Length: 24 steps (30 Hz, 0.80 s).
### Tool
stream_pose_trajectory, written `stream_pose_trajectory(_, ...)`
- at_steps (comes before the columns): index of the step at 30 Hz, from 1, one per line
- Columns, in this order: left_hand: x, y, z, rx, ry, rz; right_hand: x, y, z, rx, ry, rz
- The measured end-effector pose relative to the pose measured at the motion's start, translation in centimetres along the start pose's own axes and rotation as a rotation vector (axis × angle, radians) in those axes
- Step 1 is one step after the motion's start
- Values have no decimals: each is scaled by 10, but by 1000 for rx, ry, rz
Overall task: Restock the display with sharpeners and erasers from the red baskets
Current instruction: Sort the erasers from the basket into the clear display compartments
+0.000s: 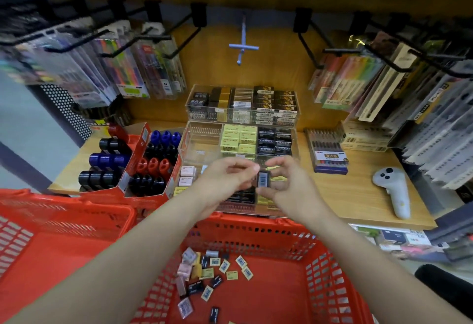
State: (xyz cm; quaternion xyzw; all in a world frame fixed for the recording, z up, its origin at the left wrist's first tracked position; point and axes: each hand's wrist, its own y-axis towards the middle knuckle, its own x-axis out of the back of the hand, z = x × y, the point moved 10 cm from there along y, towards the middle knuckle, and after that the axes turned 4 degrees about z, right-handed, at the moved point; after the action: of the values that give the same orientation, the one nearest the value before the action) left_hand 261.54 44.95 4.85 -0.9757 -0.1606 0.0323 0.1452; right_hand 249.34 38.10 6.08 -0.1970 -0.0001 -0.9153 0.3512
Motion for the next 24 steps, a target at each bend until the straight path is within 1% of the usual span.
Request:
stream_pose_trajectory(3,16,-13,1,-18,59,-13,-16,-1,15,12,-11,26)
stream_pose_trajectory(5,27,-19,5,-16,51,-20,-20,-2,22,24,-30,28)
stream_pose_trajectory(9,40,-26,9,11,-120,3,-14,-2,37,93,-100,-59)
stream_pose_trajectory(11,45,-27,7,15,-249,16,-15,-2,44,143,-130,-83)
stream_pose_trajectory(13,46,-26,2,11,-336,36,-18,-3,54,231,-203,-108)
stream_pose_trajectory(14,47,-25,1,6,-331,39,-21,-5,60,290,-258,-122)
stream_pose_trajectory(16,52,-23,-1,-15,-222,0,-27,-7,71,401,-353,-135)
stream_pose_trajectory(18,58,-20,2,-28,-78,-54,-32,-5,71,440,-374,-115)
stream_pose_trajectory(20,64,-15,8,-14,69,-106,-28,-1,61,408,-343,-92)
stream_pose_trajectory(22,72,-7,17,17,256,-180,-9,0,45,373,-334,-152)
stream_pose_trajectory(24,70,4,22,6,419,-229,18,1,22,288,-308,-234)
